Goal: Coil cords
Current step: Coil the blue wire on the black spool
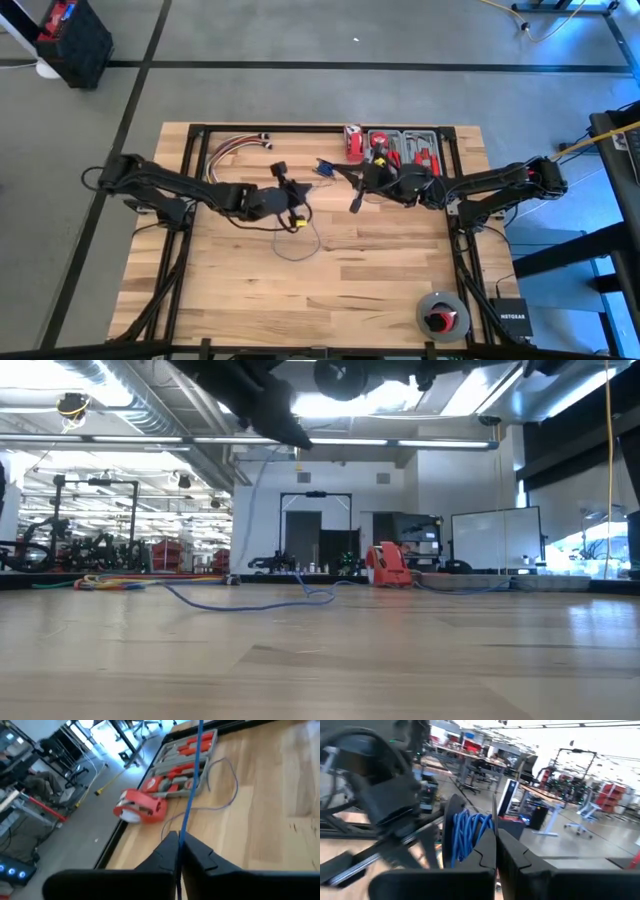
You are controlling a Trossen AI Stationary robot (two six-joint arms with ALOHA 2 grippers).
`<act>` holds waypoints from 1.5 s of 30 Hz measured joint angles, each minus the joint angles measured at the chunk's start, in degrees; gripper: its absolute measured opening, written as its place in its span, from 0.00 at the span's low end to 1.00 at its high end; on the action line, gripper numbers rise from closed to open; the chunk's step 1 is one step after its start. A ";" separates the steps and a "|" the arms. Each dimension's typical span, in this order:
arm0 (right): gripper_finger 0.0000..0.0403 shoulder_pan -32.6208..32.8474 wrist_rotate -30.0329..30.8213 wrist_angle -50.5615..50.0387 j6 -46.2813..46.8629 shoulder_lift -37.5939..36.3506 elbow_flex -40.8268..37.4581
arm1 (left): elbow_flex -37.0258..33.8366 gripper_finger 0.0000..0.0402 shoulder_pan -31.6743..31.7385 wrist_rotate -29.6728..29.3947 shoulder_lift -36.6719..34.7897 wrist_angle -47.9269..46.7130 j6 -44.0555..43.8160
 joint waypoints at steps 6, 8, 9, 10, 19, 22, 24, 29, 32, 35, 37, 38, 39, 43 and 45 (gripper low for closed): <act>0.00 2.62 -4.16 1.50 -0.50 -1.05 0.02 | 0.00 0.00 1.70 0.06 -3.74 -8.28 -1.97; 0.00 3.28 -4.76 1.45 -1.20 -1.07 0.11 | 0.00 0.00 2.50 0.04 -5.61 -10.32 -2.49; 0.00 3.55 -4.87 1.08 -1.57 -1.07 0.11 | 0.00 0.00 2.68 0.02 -6.74 -11.09 -2.98; 0.00 3.72 -4.99 0.57 -1.81 -1.05 0.11 | 0.00 0.00 2.71 0.05 -8.13 -11.98 -3.25; 0.00 3.88 -2.20 -4.26 -7.57 -0.76 0.09 | 0.00 0.00 -0.92 9.92 -23.72 -12.15 -6.09; 0.00 3.88 -1.38 -4.44 -8.37 0.55 0.09 | 0.00 0.00 -1.57 10.42 -25.27 -9.28 -6.76; 0.00 3.84 -0.57 -4.47 -9.05 1.41 0.09 | 0.00 0.00 -1.79 11.25 -25.14 -6.41 -6.97; 0.00 2.22 0.51 -3.80 -9.07 3.15 0.09 | 0.00 0.00 -1.92 14.88 -20.51 1.61 -7.11; 0.00 1.17 0.11 -3.66 -8.87 4.18 0.09 | 0.00 0.00 -2.11 15.28 -16.58 5.93 -6.75; 0.00 0.24 -0.07 -3.56 -7.38 4.94 0.09 | 0.00 0.00 -2.36 15.32 -12.88 11.07 -5.98; 0.00 -0.28 -0.34 -3.42 -5.95 5.05 0.09 | 0.00 0.00 -2.67 15.30 -10.49 14.16 -5.04; 0.00 -0.45 -0.62 -3.38 -5.51 5.05 0.09 | 0.00 0.00 -2.78 15.30 -9.49 15.70 -4.71; 0.00 -0.45 -0.97 -3.26 -5.11 5.05 0.09 | 0.00 0.00 -2.99 15.29 -8.64 17.11 -4.41; 0.00 -0.32 -1.02 -1.93 -4.33 5.05 0.09 | 0.02 0.00 -3.13 15.32 -5.33 21.72 -3.31; 0.00 -0.29 -1.05 -1.60 -4.28 5.05 0.09 | 0.00 0.00 -3.07 15.27 -3.42 23.35 -2.95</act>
